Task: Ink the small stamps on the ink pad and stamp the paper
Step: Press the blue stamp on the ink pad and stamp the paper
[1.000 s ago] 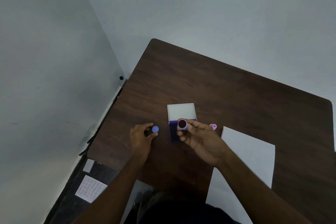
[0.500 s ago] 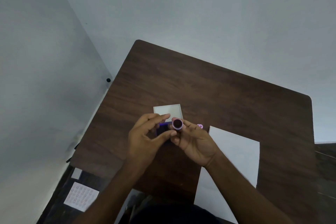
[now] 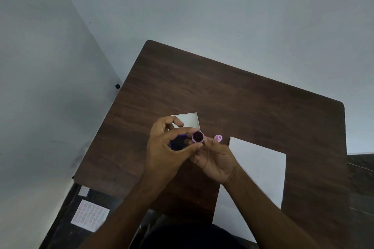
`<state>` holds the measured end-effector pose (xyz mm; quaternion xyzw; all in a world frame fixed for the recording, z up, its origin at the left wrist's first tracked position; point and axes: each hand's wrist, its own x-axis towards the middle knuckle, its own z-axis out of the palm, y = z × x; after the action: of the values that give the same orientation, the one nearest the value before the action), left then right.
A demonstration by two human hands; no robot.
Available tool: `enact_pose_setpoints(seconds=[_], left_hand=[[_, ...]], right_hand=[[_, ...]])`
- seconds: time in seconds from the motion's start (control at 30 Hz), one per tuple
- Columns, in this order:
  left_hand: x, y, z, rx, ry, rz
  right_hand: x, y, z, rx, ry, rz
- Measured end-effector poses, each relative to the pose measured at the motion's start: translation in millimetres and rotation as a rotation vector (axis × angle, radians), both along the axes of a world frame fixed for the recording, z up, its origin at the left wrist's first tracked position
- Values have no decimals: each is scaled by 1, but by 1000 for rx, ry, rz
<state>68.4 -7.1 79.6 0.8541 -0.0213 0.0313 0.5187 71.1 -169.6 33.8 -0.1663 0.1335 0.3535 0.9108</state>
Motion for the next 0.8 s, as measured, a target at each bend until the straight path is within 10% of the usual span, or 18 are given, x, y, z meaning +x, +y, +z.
enact_pose_setpoints(seconds=[0.43,0.7,0.8], left_hand=[[-4,6,-28,37,69,-38],[-5,28,-84,363,245,-41],[-5,22,-98,422,297,-82]], right_hand=[[7,-2,-23,-65,35,20],[19,-3,-44,-1570,-578,312],[20,10,-49,-1782,-790,405]])
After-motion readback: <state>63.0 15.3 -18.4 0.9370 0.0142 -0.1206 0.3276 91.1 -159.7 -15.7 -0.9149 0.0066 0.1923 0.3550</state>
